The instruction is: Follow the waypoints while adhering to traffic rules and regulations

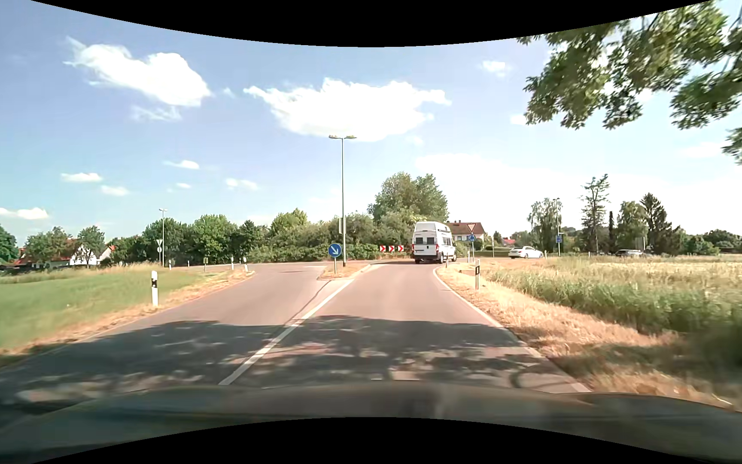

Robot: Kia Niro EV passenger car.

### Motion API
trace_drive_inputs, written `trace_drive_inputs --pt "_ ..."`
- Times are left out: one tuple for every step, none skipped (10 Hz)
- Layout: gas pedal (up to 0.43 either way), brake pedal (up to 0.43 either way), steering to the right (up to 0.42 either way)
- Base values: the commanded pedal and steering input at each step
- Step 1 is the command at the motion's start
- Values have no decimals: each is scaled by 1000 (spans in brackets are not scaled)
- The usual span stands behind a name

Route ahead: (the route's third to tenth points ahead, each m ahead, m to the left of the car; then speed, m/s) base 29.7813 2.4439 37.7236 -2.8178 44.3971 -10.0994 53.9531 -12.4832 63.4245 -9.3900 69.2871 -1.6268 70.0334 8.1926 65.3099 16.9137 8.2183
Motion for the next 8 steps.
trace_drive_inputs --pt "0 24 7" --pt "0 6 7" --pt "0 6 7" --pt "0 6 7" --pt "0 6 7" --pt "0 6 7" --pt "0 6 6" --pt "0 6 6"
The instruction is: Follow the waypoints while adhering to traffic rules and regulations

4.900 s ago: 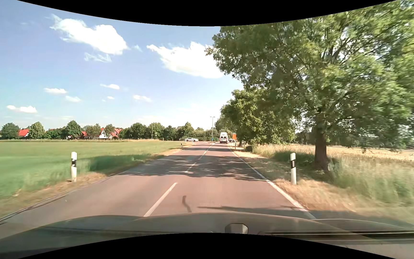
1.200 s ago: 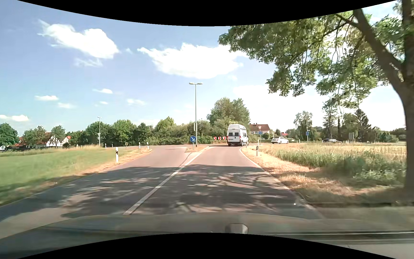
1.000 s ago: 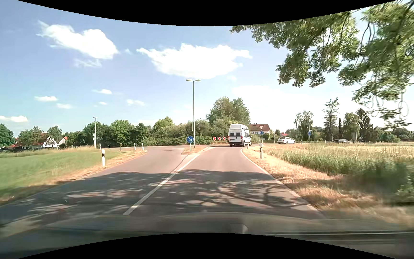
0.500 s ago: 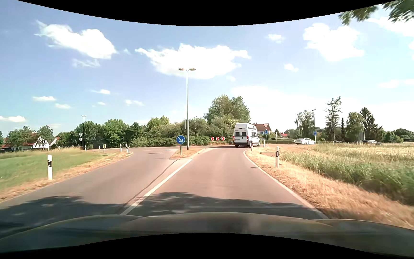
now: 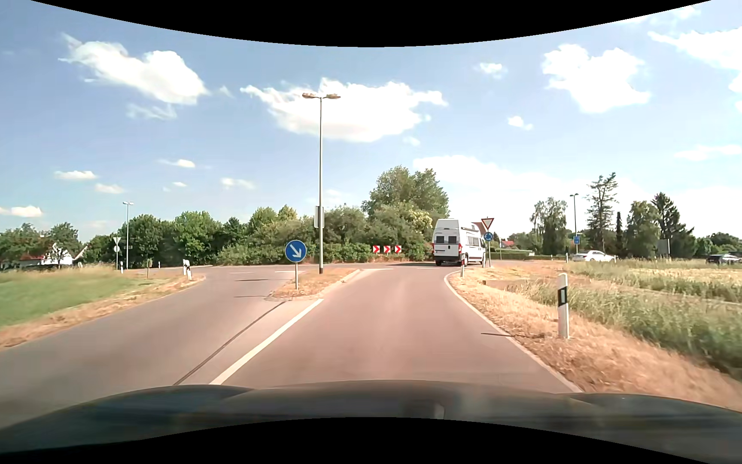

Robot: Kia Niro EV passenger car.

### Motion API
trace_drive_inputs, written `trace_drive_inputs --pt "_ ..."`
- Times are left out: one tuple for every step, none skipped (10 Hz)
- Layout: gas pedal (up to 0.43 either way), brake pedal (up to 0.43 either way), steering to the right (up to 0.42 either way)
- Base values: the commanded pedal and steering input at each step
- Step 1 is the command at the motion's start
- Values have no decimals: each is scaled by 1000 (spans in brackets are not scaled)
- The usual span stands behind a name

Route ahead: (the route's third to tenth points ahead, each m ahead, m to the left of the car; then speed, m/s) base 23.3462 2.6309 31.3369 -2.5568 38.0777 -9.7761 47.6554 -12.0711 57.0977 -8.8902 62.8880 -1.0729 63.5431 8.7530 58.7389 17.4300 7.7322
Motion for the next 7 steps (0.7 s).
trace_drive_inputs --pt "0 6 6" --pt "0 6 6" --pt "0 6 5" --pt "0 6 4" --pt "0 6 2" --pt "0 6 1" --pt "0 6 1"
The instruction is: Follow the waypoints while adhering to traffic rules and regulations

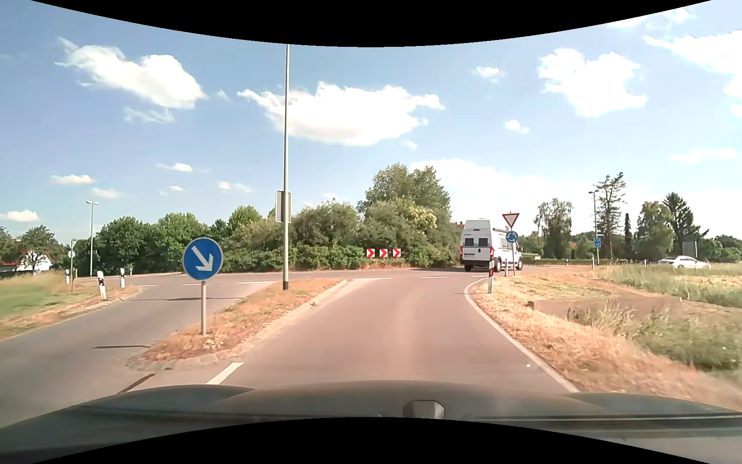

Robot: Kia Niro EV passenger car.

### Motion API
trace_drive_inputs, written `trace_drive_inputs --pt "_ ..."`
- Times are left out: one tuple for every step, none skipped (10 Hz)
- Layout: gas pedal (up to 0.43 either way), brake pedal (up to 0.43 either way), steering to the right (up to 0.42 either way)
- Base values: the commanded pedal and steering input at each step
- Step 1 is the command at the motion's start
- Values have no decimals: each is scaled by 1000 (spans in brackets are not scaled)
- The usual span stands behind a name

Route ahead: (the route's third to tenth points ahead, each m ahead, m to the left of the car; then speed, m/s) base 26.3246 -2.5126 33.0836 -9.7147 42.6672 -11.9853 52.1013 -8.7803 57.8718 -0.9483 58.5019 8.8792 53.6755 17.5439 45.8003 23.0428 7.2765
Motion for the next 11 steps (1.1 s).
trace_drive_inputs --pt "0 6 1" --pt "0 6 1" --pt "0 6 3" --pt "0 6 5" --pt "0 6 8" --pt "0 6 13" --pt "0 6 18" --pt "0 6 23" --pt "0 6 31" --pt "0 6 40" --pt "0 6 49"
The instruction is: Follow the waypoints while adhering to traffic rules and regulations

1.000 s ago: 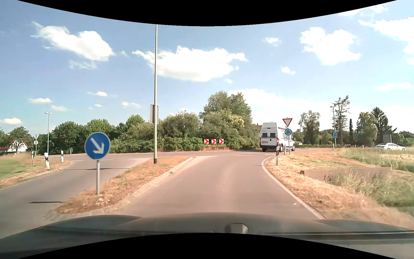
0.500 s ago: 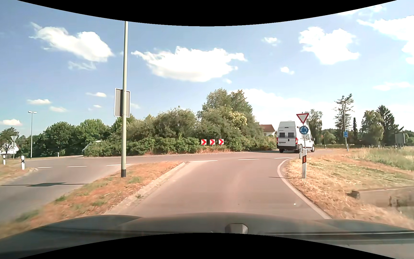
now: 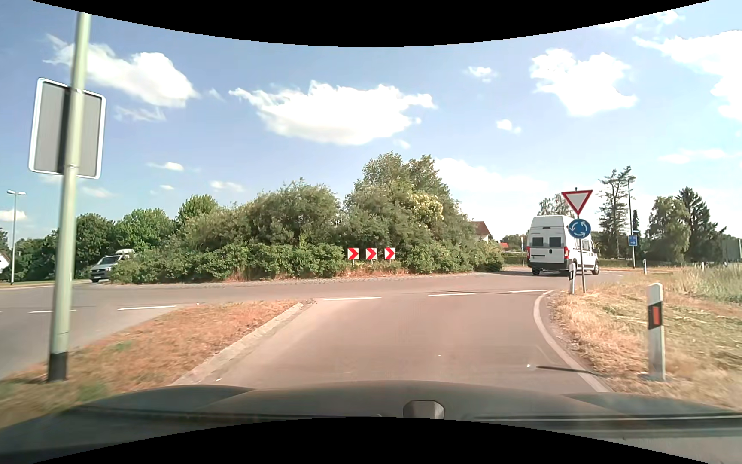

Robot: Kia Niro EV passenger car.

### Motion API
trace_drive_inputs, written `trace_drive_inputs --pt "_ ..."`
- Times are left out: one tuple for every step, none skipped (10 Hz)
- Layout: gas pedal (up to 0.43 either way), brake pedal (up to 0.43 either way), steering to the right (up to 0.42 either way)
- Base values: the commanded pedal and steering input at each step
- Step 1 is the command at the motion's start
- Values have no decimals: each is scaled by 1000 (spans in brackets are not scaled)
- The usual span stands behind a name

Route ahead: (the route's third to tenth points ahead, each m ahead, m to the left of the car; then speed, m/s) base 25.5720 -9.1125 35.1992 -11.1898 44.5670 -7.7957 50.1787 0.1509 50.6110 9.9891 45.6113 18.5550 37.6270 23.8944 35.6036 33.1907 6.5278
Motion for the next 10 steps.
trace_drive_inputs --pt "0 6 60" --pt "0 6 73" --pt "0 6 83" --pt "8 6 92" --pt "20 6 102" --pt "20 6 118" --pt "20 6 131" --pt "28 6 147" --pt "28 6 161" --pt "47 6 167"
